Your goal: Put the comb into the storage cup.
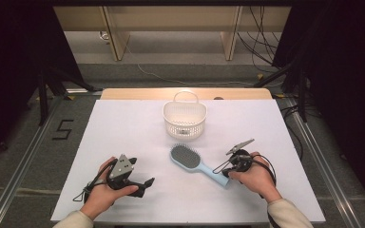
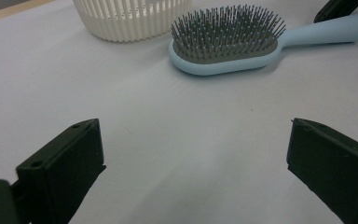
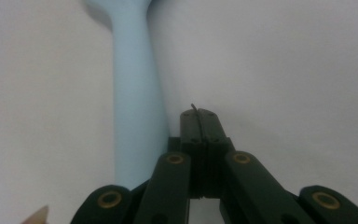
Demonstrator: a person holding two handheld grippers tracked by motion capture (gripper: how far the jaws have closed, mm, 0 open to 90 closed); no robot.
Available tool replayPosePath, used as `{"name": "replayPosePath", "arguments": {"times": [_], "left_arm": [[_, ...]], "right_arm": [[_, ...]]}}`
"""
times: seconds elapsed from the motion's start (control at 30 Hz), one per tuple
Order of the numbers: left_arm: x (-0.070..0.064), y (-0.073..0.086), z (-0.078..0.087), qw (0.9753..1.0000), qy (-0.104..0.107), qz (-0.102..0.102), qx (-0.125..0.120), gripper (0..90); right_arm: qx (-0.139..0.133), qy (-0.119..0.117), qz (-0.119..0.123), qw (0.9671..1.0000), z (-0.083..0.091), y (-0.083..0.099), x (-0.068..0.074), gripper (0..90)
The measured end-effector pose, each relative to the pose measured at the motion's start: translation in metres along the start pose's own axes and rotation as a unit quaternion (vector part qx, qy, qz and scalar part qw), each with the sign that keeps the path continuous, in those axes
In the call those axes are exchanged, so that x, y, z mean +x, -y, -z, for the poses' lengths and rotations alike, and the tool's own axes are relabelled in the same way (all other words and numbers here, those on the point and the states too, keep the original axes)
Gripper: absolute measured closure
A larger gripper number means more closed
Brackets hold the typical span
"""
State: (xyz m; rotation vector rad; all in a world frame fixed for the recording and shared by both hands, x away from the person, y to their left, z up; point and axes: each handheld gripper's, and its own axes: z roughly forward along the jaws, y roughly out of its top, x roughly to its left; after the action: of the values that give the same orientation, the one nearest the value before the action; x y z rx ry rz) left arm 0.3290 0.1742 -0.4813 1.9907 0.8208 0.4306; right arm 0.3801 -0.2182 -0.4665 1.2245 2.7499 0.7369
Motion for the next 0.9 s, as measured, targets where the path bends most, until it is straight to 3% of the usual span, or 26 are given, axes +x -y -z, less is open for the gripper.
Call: {"name": "replayPosePath", "arguments": {"times": [0.3,0.4,0.5,0.57,0.67,0.7,0.8,0.9], "left_arm": [[-0.001,0.000,-0.001,1.0000,0.004,0.001,0.005,3.7],[-0.001,0.000,-0.001,1.0000,0.005,0.000,0.007,3.8],[-0.001,0.000,-0.002,1.0000,0.005,0.000,0.006,3.8],[-0.002,0.000,-0.002,0.9999,0.006,-0.001,0.008,3.9],[-0.002,0.000,-0.002,0.9999,0.007,-0.001,0.010,4.0],[-0.002,0.000,-0.001,0.9999,0.009,-0.002,0.011,3.9],[-0.002,0.000,-0.001,0.9999,0.010,-0.001,0.008,3.8],[-0.001,0.000,0.000,0.9999,0.011,0.001,0.009,3.3]], "right_arm": [[0.033,-0.026,0.034,0.9985,-0.005,0.000,0.034,90.0],[0.043,-0.055,0.039,0.9968,-0.010,-0.003,0.049,90.0],[0.049,-0.043,0.051,0.9966,-0.010,-0.005,0.056,90.0],[0.049,-0.073,0.051,0.9948,-0.016,-0.007,0.064,90.0],[0.053,-0.062,0.065,0.9945,-0.015,-0.010,0.070,90.0],[0.049,-0.083,0.065,0.9932,-0.018,-0.011,0.076,90.0],[0.059,-0.076,0.077,0.9923,-0.022,-0.013,0.082,90.0],[0.052,-0.085,0.081,0.9917,-0.025,-0.016,0.090,90.0]]}}
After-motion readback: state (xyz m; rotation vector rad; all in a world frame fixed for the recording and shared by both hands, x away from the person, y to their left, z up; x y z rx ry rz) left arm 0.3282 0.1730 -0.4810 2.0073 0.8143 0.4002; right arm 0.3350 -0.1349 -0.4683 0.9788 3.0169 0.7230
